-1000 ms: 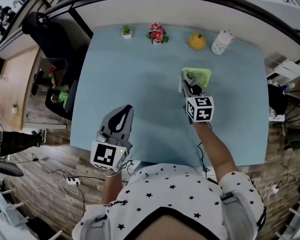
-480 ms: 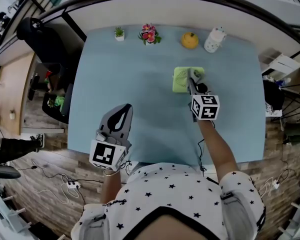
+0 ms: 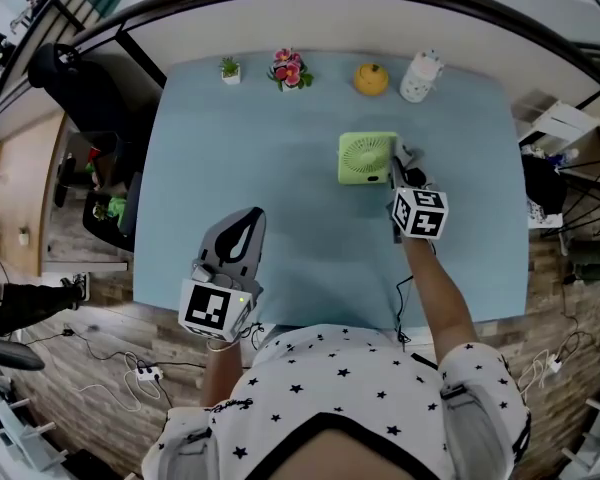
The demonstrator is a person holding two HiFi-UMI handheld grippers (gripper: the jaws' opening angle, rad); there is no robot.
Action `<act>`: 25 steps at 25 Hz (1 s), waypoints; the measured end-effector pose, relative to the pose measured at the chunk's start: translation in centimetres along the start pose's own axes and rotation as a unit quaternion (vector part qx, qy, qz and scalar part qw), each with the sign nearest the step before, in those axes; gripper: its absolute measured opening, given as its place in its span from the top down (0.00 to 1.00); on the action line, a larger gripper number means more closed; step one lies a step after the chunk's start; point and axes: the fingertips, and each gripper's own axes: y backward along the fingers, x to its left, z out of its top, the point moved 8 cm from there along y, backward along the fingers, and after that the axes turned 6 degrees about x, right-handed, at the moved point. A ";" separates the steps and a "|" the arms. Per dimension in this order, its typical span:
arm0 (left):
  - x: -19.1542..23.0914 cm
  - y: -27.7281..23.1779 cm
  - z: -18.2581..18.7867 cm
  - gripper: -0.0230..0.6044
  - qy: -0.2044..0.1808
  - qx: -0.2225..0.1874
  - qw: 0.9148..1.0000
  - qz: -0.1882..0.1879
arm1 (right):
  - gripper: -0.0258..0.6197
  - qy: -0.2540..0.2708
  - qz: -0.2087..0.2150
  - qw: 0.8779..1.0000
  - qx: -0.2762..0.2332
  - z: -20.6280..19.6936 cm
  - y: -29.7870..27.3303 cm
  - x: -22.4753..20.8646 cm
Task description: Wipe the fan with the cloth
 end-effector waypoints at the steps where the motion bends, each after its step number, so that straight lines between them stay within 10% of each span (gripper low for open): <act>1: -0.1 0.0 0.0 0.91 0.002 0.000 1.000 -0.001 | 0.90 0.000 -0.001 1.000 0.002 -0.1 0.0 0.0; 25: 0.9 2.6 -0.6 0.91 0.018 -0.001 0.999 0.039 | 0.90 0.088 0.105 0.990 0.026 -1.3 -2.5 10.1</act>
